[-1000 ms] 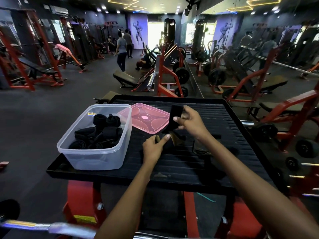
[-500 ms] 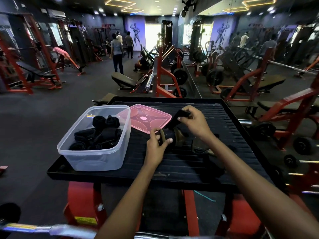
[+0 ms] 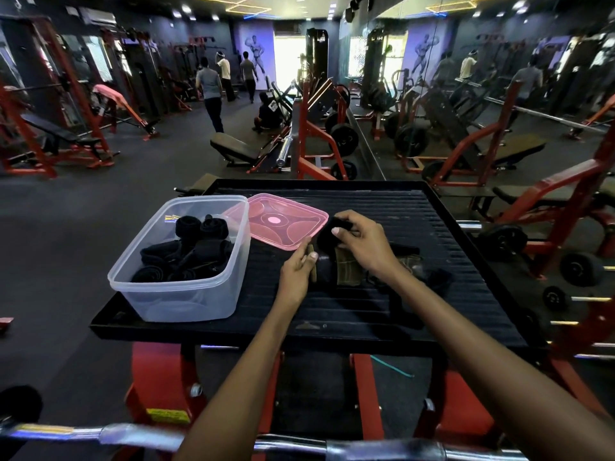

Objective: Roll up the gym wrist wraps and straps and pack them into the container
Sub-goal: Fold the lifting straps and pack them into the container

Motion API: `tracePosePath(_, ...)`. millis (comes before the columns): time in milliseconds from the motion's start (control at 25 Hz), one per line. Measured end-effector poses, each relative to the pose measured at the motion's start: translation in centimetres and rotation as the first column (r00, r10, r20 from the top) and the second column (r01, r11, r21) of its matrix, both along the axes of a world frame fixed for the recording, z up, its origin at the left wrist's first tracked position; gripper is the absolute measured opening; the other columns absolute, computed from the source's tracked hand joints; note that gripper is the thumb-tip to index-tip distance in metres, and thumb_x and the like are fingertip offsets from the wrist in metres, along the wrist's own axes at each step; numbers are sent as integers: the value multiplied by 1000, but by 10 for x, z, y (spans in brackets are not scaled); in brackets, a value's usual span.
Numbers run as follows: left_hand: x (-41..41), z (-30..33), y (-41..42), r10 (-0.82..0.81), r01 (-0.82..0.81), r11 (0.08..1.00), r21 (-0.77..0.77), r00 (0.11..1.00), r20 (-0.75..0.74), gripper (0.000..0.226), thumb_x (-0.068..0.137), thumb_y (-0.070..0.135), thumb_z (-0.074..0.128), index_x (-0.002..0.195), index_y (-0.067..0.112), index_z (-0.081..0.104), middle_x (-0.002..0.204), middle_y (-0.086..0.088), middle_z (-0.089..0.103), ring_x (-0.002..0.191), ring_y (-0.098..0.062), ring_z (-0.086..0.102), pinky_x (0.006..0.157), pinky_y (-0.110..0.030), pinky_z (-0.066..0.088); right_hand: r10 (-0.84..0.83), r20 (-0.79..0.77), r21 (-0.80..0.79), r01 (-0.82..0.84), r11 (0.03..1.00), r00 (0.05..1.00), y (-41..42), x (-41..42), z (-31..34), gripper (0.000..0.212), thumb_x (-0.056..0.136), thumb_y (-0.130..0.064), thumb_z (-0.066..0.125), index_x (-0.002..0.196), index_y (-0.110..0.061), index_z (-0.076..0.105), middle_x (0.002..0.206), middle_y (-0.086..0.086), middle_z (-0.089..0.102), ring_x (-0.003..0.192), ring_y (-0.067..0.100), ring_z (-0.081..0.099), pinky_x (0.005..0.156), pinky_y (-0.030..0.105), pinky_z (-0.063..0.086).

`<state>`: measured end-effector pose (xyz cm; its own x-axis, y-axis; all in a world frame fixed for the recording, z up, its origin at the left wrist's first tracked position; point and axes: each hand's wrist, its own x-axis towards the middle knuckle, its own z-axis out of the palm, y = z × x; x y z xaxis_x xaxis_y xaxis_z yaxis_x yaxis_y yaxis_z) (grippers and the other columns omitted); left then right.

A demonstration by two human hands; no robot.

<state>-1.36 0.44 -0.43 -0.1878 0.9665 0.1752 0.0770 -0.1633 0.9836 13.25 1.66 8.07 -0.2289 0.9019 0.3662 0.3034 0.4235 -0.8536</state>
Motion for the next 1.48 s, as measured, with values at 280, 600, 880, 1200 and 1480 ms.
tracePosePath(280,5,3,0,55,-53,998,-18,987,153,36,91,2,55,126,9,56,98,4,66,81,4,64,75,-8,47,-1,191,196,-37,980,982,-15,-3,-14,21,87,-4,60,104,-13,66,102,0,71,97,9,63,91,25,48)
tracePosePath(600,2,-1,4,163,-128,981,-145,952,261,28,89,1,57,116,9,60,59,13,66,55,3,58,50,-10,43,-104,399,456,-99,884,911,-38,1,-56,29,75,9,59,96,-7,71,97,8,73,95,19,69,86,21,47)
tracePosePath(880,-2,-5,9,159,-73,965,-250,925,344,19,91,11,56,107,17,65,73,0,55,70,-14,46,58,-24,36,-209,640,526,-223,821,740,-29,-5,-85,34,75,-1,67,109,1,67,120,18,65,115,30,60,95,41,48)
tracePosePath(1200,6,2,2,143,-13,966,-257,858,494,37,86,0,61,122,5,53,85,1,63,65,0,62,62,-14,51,278,918,-207,-256,944,283,-38,3,-61,81,97,-44,39,147,-14,-18,152,1,-32,141,16,-28,118,45,-8)
tracePosePath(1480,-8,11,-8,-10,157,980,-118,641,768,26,101,9,32,111,3,55,83,-4,73,74,-14,71,63,-29,60,-166,48,-195,173,966,985,-46,-4,-59,73,81,-31,72,140,-12,35,143,3,39,131,13,39,112,25,27)
